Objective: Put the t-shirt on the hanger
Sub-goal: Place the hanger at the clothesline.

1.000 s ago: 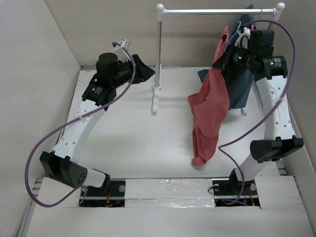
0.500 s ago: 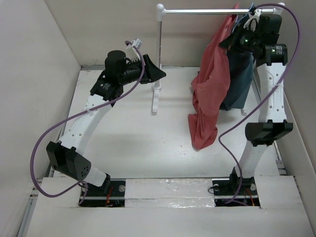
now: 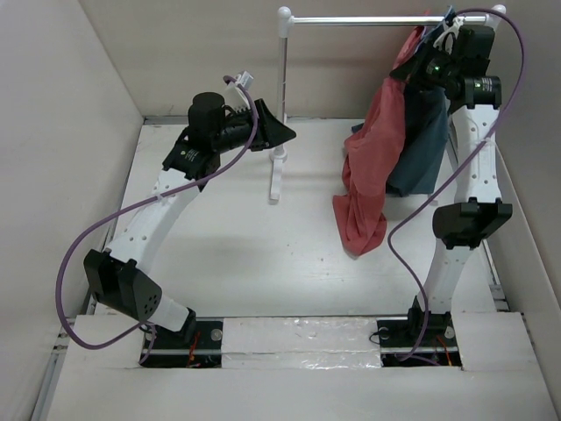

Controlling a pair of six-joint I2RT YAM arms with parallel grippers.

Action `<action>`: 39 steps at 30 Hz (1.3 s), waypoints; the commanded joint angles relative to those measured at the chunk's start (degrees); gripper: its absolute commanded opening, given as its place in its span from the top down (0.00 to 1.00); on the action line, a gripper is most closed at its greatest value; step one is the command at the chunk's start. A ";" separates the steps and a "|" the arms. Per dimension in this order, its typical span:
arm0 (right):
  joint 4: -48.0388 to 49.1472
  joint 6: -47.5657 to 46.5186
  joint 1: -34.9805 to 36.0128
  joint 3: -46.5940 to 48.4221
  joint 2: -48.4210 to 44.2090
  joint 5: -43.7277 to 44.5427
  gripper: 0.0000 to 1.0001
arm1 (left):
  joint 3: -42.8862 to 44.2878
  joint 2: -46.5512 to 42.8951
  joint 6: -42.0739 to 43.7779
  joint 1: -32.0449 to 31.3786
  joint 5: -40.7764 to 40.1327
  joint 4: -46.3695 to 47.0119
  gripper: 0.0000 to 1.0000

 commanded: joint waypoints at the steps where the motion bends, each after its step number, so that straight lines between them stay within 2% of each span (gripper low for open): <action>1: 10.24 1.14 -0.51 3.79 -0.82 -0.64 1.00 | 0.07 -1.13 0.03 0.21 1.00 2.97 0.63; 16: 11.39 2.20 -0.51 1.42 2.52 3.23 1.00 | 0.78 0.54 -0.15 0.21 1.26 3.32 0.63; 22: 14.11 3.16 -0.51 -3.42 -0.98 4.02 1.00 | 0.43 0.72 -0.41 0.21 1.26 3.58 0.64; 23: 15.42 3.34 -0.51 -7.86 -1.87 4.28 0.98 | 0.25 0.81 -0.50 0.21 1.26 3.85 0.64; 29: 17.45 4.22 -1.56 -14.05 -5.74 4.20 0.77 | -0.19 1.68 -1.81 0.21 2.58 5.25 0.64; 34: 18.25 4.57 -2.18 -17.04 -8.11 3.23 0.71 | -0.02 2.56 -2.78 0.21 3.54 7.19 0.64; 39: 22.20 4.83 -2.18 -22.58 -12.94 2.27 0.56 | -0.19 3.00 -3.05 0.21 3.72 7.36 0.64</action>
